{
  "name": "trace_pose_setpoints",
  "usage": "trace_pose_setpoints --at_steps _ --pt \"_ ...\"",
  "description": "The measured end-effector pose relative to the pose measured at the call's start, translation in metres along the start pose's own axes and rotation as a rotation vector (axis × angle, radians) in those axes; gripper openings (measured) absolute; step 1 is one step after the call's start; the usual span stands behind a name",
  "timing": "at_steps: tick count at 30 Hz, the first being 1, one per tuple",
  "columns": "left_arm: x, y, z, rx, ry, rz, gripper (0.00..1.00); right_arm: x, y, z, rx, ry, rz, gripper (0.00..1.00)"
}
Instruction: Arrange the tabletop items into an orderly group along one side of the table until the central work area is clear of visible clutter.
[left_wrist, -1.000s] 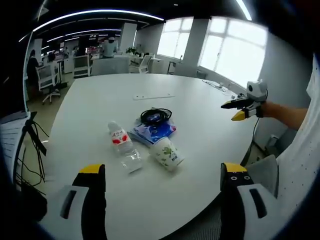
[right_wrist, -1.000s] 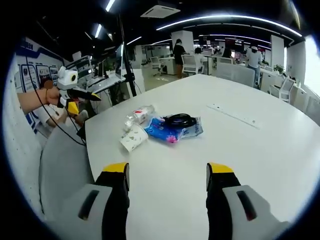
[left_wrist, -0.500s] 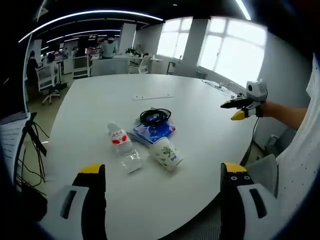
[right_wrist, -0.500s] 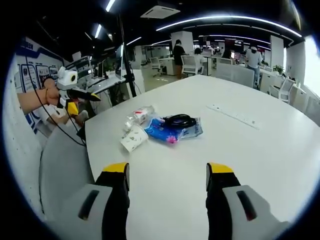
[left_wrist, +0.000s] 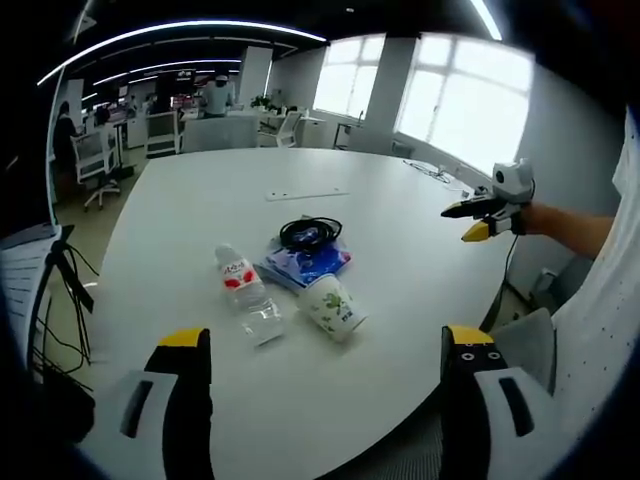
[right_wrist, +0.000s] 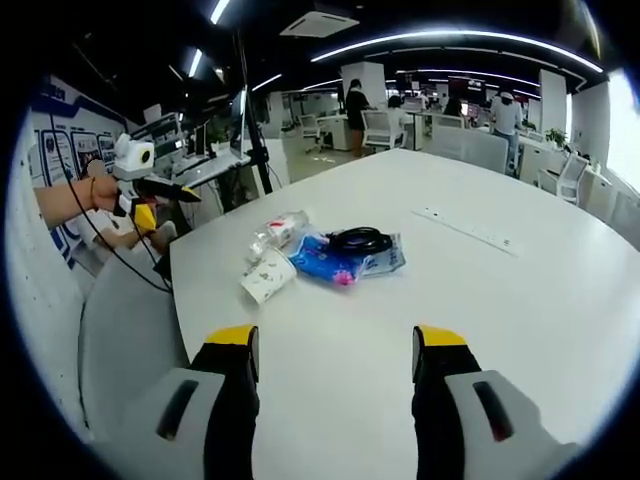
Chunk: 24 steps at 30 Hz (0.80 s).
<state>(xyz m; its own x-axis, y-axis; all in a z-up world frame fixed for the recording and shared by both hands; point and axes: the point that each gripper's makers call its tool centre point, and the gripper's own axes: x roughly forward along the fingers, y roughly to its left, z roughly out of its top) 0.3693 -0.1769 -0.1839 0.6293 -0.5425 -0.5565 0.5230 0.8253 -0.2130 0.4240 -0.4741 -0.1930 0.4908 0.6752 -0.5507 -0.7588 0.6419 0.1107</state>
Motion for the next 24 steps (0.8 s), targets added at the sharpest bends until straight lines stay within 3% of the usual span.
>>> trace_pose_setpoints --at_steps 24 --pt "0.007 0.004 0.006 0.003 0.009 -0.017 0.98 0.002 -0.005 0.010 -0.009 0.010 -0.003 0.61"
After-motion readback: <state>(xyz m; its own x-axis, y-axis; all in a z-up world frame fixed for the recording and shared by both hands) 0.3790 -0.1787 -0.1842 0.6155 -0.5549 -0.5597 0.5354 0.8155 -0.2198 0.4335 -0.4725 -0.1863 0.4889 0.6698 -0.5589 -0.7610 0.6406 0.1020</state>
